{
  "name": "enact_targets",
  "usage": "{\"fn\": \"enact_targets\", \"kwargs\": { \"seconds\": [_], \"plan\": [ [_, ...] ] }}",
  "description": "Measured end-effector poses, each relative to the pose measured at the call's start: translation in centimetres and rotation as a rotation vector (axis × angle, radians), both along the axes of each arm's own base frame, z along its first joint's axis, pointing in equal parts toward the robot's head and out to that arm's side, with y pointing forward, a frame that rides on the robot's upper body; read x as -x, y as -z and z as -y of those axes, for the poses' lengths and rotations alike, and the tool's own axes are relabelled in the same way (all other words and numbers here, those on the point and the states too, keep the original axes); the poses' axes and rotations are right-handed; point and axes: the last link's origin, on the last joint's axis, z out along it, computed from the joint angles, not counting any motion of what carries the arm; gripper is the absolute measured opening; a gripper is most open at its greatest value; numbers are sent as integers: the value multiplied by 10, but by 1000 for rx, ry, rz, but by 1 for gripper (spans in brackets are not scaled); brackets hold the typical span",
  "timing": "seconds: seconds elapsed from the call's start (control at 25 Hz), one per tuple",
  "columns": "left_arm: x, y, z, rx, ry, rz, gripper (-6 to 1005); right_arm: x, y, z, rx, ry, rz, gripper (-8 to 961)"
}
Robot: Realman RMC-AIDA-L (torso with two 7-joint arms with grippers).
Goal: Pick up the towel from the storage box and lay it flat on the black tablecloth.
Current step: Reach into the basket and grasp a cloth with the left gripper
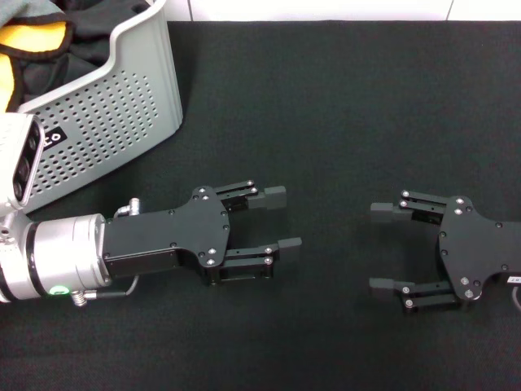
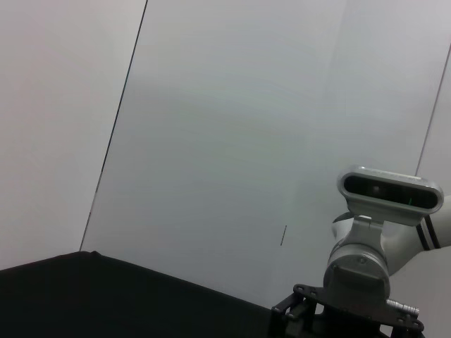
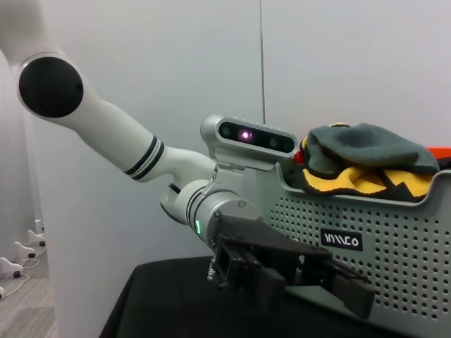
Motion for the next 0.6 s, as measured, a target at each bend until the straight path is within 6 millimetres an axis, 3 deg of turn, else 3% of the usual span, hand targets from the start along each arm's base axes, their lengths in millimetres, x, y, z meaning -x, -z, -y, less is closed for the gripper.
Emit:
{"fn": "enact_targets", "kwargs": {
  "seconds": [0.6],
  "plan": [
    [-1, -3, -3, -23, -9, 16, 771, -1, -2, -1, -13, 10, -6, 853]
  ]
}}
